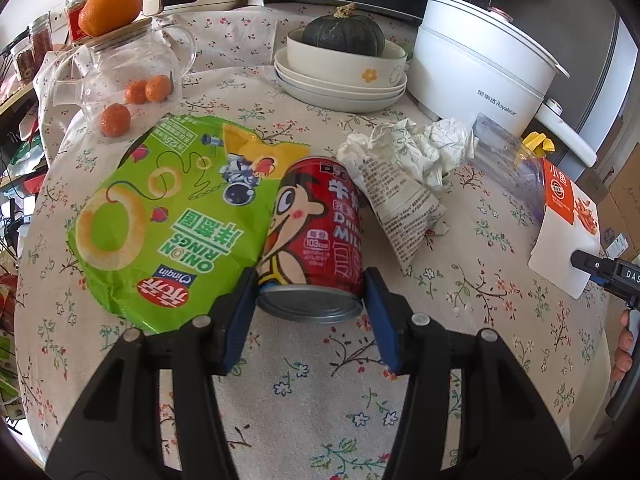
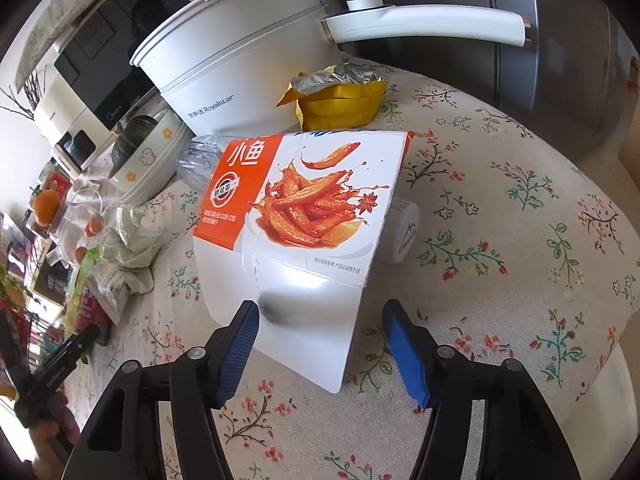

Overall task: Collect trash
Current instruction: 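Grasp the red can with the left tool while the right grasps the orange-white box, then carry the can and box over the white bin and open both tools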

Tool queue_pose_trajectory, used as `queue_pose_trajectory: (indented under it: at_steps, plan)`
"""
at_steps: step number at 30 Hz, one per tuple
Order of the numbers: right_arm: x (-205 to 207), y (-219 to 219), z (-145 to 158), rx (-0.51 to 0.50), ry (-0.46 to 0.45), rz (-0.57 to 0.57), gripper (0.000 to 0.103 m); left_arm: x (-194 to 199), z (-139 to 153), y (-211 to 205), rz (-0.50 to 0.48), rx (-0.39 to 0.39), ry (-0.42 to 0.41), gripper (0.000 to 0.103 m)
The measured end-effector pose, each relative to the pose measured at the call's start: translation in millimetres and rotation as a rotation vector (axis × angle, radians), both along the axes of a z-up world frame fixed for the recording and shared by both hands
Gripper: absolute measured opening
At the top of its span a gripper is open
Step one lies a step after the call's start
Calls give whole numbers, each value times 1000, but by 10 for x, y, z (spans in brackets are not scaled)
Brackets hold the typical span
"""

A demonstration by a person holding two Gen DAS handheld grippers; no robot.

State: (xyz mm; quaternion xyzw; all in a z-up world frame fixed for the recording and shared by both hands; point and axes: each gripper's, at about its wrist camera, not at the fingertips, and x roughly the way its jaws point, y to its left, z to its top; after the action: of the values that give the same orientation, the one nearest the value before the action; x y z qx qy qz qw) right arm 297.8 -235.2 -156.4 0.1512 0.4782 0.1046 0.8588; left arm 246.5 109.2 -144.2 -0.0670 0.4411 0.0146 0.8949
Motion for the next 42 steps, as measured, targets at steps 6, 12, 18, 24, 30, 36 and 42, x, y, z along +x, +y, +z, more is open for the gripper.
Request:
queue_pose_trajectory:
  at_steps: [6, 12, 18, 24, 30, 36, 42]
  plan:
    - [-72, 99, 166, 0, -24, 67, 18, -66, 177, 35, 22, -38, -9, 54]
    - [-268, 301, 498, -59, -98, 138, 3, -182, 368, 32, 14, -62, -28, 54]
    - [-468, 393, 676, -111, -131, 173, 2, -314, 526, -20, -12, -69, -47, 54]
    - [-660, 370, 841, -142, -153, 183, 2, -437, 685, -56, -48, -91, -74, 54]
    - [-872, 230, 1017, -127, -165, 174, 2, -571, 835, -157, -98, -124, -99, 54]
    - [-1081, 13, 1147, -120, -194, 157, 2, -696, 927, -435, -169, -147, -110, 54]
    - [-1265, -245, 1188, -127, -196, 123, 2, -800, 955, -822, -256, -150, -113, 54]
